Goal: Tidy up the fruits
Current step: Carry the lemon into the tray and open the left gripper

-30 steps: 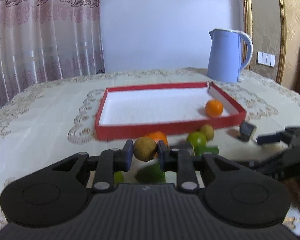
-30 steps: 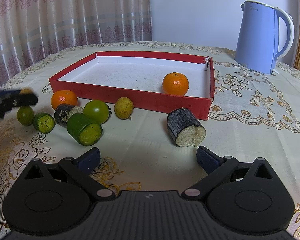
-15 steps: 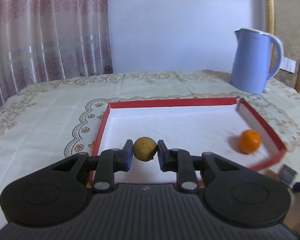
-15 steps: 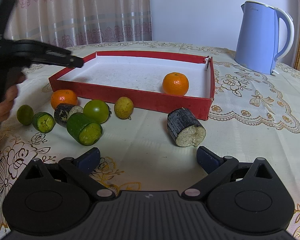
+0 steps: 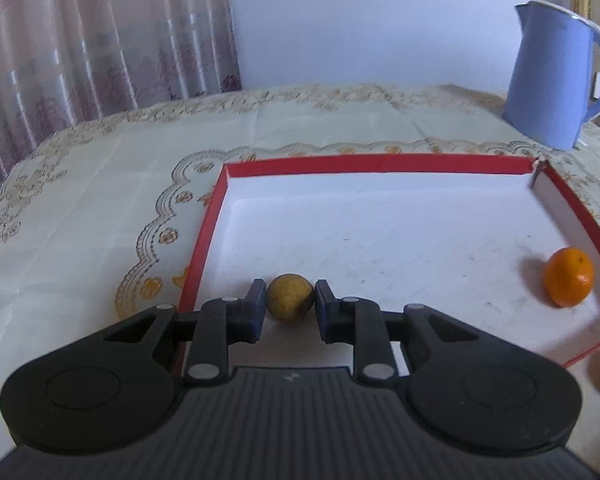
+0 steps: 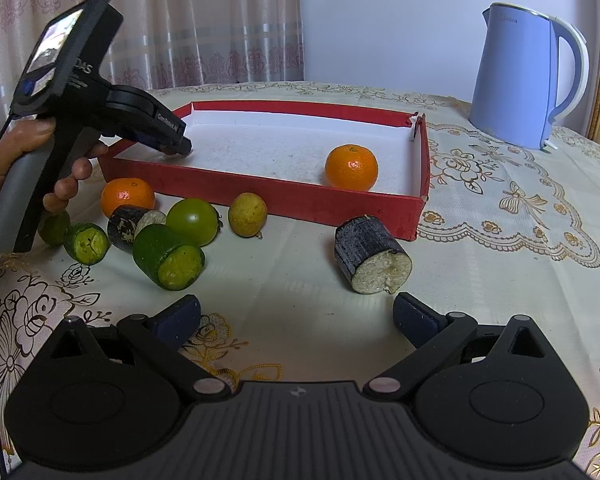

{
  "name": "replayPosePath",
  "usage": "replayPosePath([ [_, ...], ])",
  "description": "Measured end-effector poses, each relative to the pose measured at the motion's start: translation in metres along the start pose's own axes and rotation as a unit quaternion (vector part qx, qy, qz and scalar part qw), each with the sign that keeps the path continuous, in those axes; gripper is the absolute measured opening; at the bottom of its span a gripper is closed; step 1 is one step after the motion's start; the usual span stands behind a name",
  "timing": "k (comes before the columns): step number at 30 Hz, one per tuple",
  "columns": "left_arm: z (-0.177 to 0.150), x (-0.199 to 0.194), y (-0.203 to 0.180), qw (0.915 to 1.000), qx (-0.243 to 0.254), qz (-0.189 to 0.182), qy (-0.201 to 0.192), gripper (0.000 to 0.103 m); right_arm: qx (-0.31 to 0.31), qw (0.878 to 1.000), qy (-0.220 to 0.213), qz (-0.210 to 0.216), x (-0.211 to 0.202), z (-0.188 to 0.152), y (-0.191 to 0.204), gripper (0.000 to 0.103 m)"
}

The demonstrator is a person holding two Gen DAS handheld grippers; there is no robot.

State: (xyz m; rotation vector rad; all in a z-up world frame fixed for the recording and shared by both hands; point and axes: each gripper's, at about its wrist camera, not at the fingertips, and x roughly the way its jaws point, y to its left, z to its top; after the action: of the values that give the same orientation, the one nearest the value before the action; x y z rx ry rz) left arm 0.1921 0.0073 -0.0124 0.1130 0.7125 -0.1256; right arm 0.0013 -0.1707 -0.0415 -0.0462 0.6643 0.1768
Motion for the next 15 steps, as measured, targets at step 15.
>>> replayPosePath([
  [15, -0.003, -0.023, 0.004, 0.9996, 0.001, 0.015, -0.025, 0.058, 0.0, 1.0, 0.0, -0.001, 0.0, 0.0, 0.0, 0.103],
])
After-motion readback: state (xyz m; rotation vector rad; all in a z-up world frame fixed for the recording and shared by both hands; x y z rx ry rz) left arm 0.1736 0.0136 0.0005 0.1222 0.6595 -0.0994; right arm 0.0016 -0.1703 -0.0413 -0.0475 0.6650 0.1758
